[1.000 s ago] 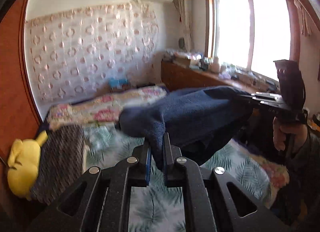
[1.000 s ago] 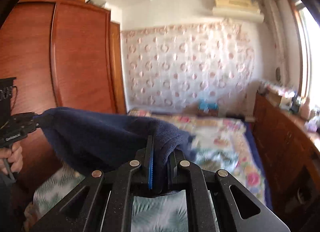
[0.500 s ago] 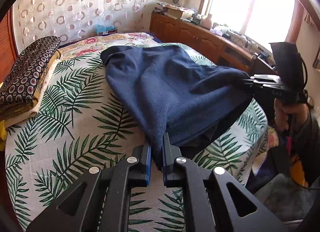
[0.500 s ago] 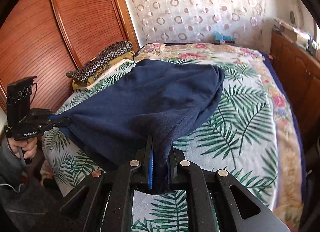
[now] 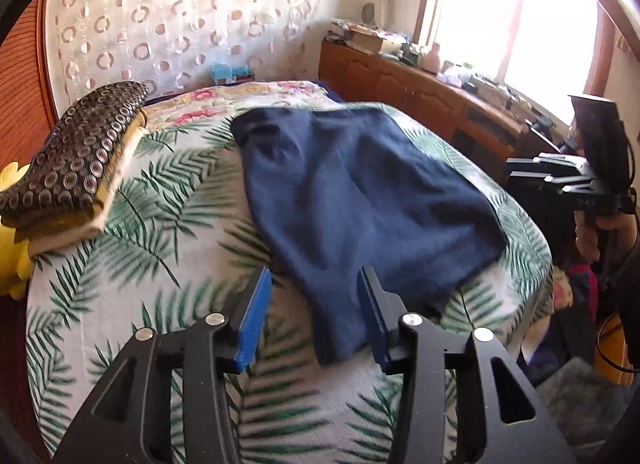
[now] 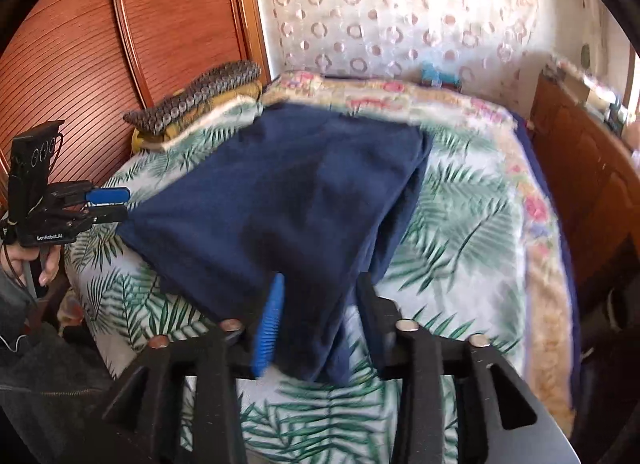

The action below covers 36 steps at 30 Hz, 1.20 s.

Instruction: Fold small clothes

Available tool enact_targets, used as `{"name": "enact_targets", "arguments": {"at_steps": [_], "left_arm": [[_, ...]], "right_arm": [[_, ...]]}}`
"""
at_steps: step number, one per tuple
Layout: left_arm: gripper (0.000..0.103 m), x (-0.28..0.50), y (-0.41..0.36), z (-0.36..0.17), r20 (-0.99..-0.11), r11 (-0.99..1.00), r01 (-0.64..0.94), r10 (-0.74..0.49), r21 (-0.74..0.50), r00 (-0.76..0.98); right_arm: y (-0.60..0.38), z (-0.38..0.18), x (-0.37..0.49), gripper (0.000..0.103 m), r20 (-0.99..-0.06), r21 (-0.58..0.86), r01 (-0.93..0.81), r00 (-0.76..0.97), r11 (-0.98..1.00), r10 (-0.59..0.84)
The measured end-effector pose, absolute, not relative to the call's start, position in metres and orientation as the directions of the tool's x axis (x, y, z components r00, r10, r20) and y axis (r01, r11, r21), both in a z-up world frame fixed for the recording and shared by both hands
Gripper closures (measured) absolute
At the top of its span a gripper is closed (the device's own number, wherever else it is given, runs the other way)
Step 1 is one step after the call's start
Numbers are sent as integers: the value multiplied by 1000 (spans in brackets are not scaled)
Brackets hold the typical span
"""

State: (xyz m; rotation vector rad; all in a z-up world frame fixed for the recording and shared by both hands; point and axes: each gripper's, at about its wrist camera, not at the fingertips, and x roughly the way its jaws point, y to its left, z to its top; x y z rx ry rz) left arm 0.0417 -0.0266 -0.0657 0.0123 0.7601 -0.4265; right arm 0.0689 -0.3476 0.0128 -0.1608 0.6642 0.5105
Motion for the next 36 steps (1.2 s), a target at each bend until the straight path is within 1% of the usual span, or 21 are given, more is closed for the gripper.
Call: {"name": "enact_targets", "arguments": {"at_steps": [1,4,9,15,18,20,24,25,28,29,30,32,35,36], "left_arm": [[51,48,-26,-64,-667,917,373,-368,-143,648],[50,74,-24,-63,-661,926,351,-351,-140,664],[50,120,-20,-65,-668,950,292,-287,-108,687],[50,163,-9,-77,-693,964,234,-257,-130,674],[50,176,-8,-86,-704,958,233,-283,-169,652],[50,180,-10,-91,-709,952,244,-301,-184,638],[50,180,-18,-99,-723,941,268,-332,-207,606],[50,180,-20,-102,-730,939,274,-334,-207,596],[50,180,-25,-110,-753,940,279,-326,-195,571],[50,178,-27,-109,-752,942,283,-319,-183,577],[51,178,-28,-110,-755,942,286,-316,-177,574],[51,178,-28,-110,-757,942,288,-315,-175,572],[51,178,-29,-111,-758,942,290,-310,-166,574],[51,177,-30,-111,-758,943,290,-307,-162,575]], "right_arm": [[-344,20,74,57,-613,8,-512,676,859,409],[-323,40,106,57,-588,-20,-544,685,839,430],[-260,50,185,57,-584,23,-645,611,764,534],[-174,35,262,57,-638,40,-716,519,697,569],[-142,29,294,57,-666,53,-738,476,673,574],[-124,18,314,57,-710,81,-760,410,644,573],[-103,5,340,57,-781,58,-788,347,612,520],[-98,4,346,60,-792,48,-792,341,608,507],[-94,2,360,77,-805,41,-801,328,597,495],[-94,2,362,86,-806,46,-804,320,592,498],[-93,1,364,88,-806,50,-806,316,589,500],[-94,2,366,97,-807,42,-814,315,580,500],[-101,11,362,100,-777,17,-803,365,596,513],[-105,15,362,101,-756,-2,-783,409,622,511]]}}
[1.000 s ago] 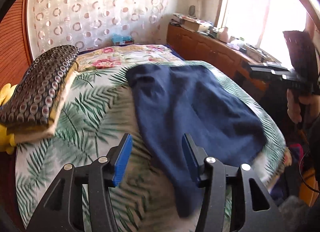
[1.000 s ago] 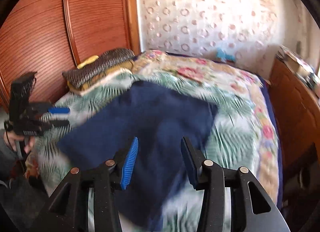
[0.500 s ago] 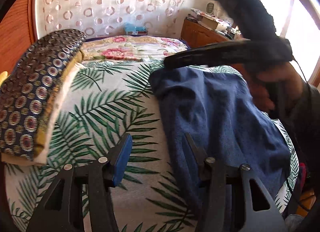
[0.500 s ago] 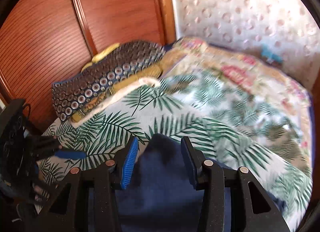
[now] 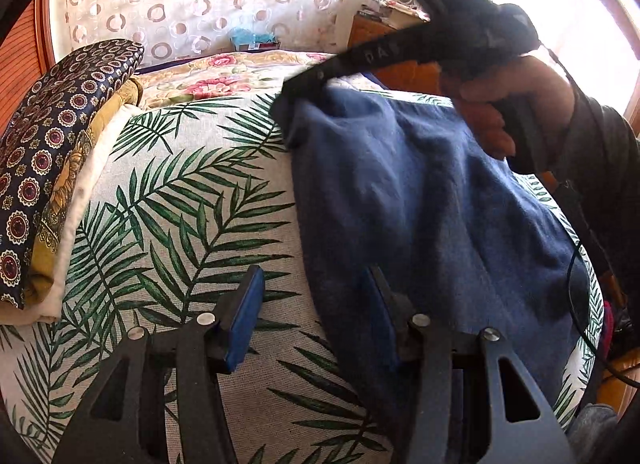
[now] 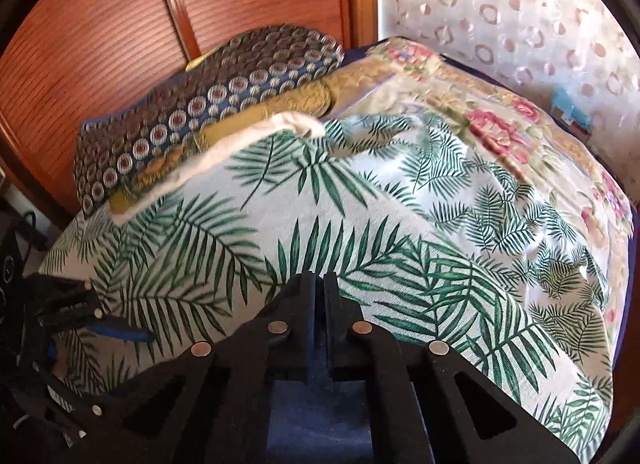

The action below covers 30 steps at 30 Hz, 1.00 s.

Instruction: Fold small clothes

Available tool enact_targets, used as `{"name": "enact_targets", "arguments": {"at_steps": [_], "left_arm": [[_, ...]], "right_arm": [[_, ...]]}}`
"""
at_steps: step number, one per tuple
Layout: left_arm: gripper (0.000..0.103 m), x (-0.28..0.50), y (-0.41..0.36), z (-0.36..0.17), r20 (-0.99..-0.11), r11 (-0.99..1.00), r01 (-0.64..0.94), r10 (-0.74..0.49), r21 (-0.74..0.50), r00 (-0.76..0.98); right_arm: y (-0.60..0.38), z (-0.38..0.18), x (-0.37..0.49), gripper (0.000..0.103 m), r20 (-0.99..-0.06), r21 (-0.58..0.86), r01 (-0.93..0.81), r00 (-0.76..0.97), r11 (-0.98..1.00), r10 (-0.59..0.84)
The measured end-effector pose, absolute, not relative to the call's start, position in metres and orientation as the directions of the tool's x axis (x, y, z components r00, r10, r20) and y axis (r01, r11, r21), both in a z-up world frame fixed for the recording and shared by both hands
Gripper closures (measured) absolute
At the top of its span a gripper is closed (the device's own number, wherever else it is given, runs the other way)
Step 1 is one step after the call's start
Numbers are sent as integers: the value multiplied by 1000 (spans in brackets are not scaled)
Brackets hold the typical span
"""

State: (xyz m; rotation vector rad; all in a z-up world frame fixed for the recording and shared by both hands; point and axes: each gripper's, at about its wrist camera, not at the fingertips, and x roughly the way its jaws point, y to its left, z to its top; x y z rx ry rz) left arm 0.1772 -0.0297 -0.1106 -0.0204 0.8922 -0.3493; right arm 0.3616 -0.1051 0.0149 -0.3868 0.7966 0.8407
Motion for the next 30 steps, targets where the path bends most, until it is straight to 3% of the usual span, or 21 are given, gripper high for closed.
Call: {"name": "enact_targets", "arguments": {"at_steps": [4,10,13,15,16,25,30], "left_arm": [[51,177,-30,-113,-756,945,285,-302,-159,581],[51,170,-28,-109,-761,946,286,-296,-151,577],[51,165,-24,-108,-762,942,280,-317,-183,565],[51,157,-22,-108,-758,938,282,-330,-199,562],[51,152,-21,-107,-756,936,289,-337,-202,562],[65,95,-29,-105,-751,907,349,-399,-237,526],[67,69,-33,-103,-750,906,361,-395,-221,531]], "right_arm": [[-128,28,370,101,-669,34,-673,533,739,517],[-124,13,376,101,-714,36,-657,510,753,480],[-130,25,364,81,-688,18,-650,544,760,481],[-141,33,345,53,-662,12,-643,568,765,488],[-148,33,333,50,-656,5,-639,578,769,485],[-248,-16,187,48,-685,-27,-493,642,870,343],[-280,-49,120,48,-710,-14,-397,650,918,270]]}}
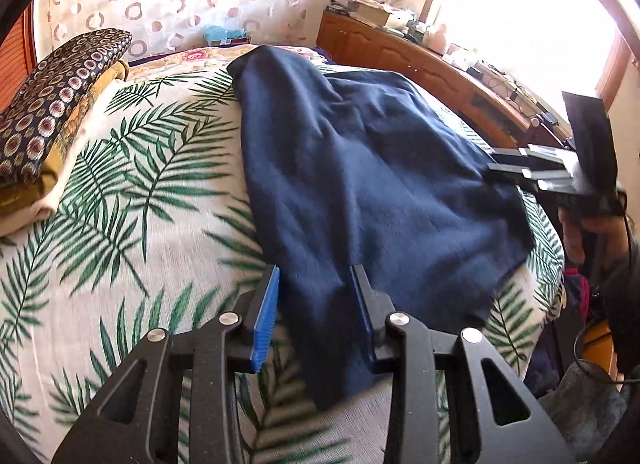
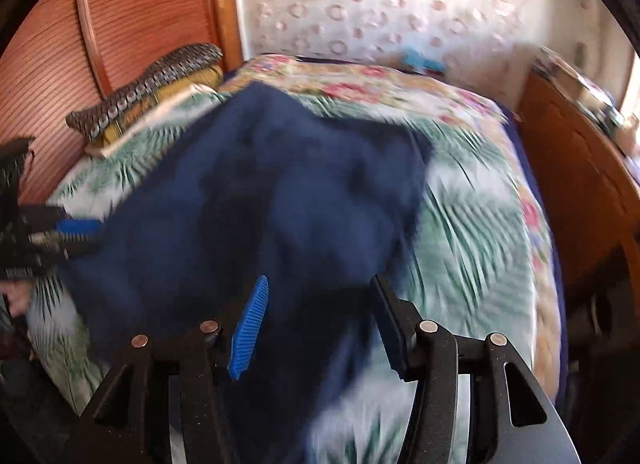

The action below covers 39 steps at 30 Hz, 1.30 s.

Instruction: Fold small clothes

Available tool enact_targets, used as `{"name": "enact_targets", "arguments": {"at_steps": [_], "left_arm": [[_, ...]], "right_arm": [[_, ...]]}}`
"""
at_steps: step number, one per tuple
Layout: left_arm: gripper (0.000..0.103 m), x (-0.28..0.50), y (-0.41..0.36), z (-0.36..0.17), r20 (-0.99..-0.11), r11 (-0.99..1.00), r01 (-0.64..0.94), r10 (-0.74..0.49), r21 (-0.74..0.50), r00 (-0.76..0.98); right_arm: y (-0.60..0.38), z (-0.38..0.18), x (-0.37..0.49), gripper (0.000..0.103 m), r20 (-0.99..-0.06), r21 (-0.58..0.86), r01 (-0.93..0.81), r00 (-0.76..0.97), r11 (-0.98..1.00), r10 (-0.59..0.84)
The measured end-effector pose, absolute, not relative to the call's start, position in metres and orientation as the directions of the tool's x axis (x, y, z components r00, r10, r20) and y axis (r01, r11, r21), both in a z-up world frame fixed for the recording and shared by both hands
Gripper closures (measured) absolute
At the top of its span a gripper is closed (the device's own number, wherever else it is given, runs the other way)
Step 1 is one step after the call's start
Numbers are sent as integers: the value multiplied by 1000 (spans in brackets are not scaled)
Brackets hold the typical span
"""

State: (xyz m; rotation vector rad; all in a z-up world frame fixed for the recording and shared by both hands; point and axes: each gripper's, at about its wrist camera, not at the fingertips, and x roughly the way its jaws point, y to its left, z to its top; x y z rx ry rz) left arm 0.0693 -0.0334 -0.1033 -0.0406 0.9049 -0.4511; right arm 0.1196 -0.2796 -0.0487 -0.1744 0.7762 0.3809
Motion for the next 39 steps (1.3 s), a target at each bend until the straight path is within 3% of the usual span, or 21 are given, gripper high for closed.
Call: {"name": "enact_targets", "arguments": {"at_steps": [4,14,16,19,21,23,33,39], "left_arm": [[67,55,-32,-102,-752,907,358,-392,-220,530],[67,36,-38,-103,-758,909,367,-378,-196,531],[74,35,-36,-103,-757,909,366,-379,-198,533],[84,37,-36,-103,-757,900,380,-398,-212,519],[90,38,-37,-102,-757,894,389,-410,-223,508],[96,39,-38,-99,-749,890,393,-421,-231,512],[97,85,-35,-14,-573,868,405,-495,-287,653],[97,169,-26,-3,-571,896,334,-444,-293,691]], "right_arm": [[-292,-69,87,44,-720,55,-366,630,929,291],[-292,-78,59,44,-729,62,-395,609,916,312],[-292,-75,56,44,-731,70,-425,594,903,336],[-287,-75,52,65,-727,58,-464,587,884,356],[-289,-75,54,87,-720,77,-475,581,876,379],[-293,-73,56,94,-704,105,-475,585,874,403],[-331,3,87,95,-463,257,-496,690,829,556],[-340,24,165,95,-414,320,-462,717,827,561]]}}
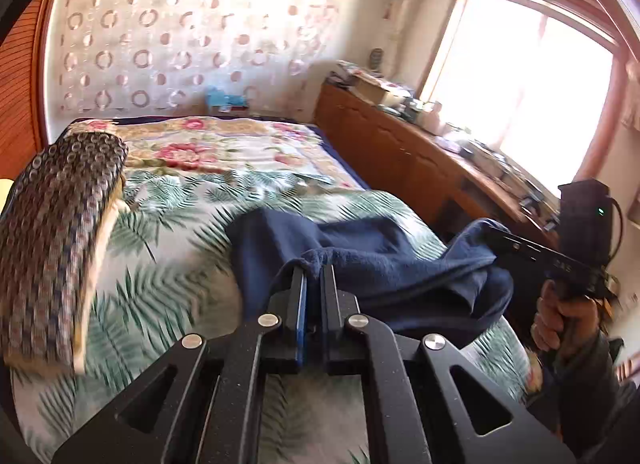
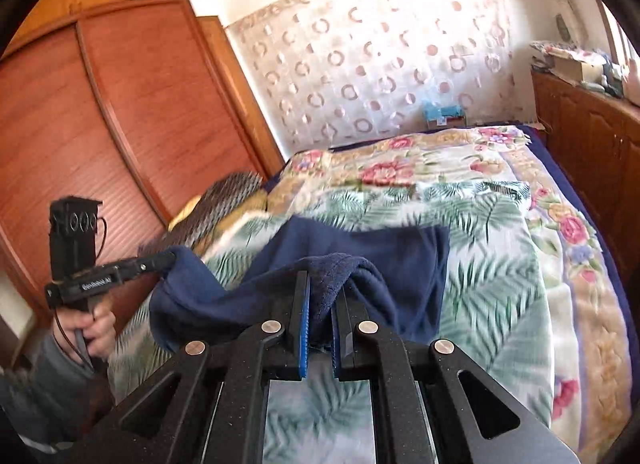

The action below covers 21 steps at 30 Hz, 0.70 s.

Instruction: Fold small clothes

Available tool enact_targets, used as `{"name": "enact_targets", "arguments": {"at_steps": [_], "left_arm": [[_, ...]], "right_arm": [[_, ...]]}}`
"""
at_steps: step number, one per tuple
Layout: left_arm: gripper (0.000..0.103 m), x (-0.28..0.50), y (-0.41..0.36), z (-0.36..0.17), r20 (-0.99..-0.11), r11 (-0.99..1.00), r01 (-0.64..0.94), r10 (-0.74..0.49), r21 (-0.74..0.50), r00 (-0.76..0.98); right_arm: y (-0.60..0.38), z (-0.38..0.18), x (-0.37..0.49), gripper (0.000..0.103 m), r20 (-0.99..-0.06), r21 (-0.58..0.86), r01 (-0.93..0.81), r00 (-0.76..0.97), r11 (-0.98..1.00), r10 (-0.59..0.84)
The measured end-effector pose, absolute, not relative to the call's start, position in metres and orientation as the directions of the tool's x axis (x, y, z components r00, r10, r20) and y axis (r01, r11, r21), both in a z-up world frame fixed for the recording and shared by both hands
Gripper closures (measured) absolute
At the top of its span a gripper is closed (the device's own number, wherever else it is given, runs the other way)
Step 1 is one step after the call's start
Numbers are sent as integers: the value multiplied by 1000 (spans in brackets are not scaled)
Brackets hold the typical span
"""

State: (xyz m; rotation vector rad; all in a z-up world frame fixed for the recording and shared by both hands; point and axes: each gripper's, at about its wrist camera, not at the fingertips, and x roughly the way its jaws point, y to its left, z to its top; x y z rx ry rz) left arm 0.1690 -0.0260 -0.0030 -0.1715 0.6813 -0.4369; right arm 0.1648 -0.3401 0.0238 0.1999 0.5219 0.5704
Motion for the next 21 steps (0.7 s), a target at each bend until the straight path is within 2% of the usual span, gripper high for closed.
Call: {"name": "enact_targets", "arguments": {"at_steps": [11,13,15,16,18,20,21], "left_arm": [[97,282,-27,-38,-652,923,257,-384,-286,654],[97,293,-30,-44,-672,930,249,-369,-272,642],[97,296,-31,-48,-677,934,245,-357,-260,644],[96,297,-31,-48,-676,932,253,-363,-260,642],[89,295,-30,-46,-672,931,263,-364,-252,645],[72,290,-27,-43,-660,928,279,-372,-247,653],[59,287,-25,-41,-650,922,294,-386,-251,655]], "right_arm": [[-328,-3,281,95,-500,302,-354,732,885,463],[-322,-1,284,86,-527,269,-323,739,908,419],[-315,3,280,66,-554,224,-289,748,931,366],[-317,4,279,64,-553,218,-290,750,932,363],[-320,9,271,62,-546,194,-293,760,936,352],[-323,9,263,62,-541,168,-290,772,942,334],[-325,10,259,61,-537,169,-297,771,940,341]]}}
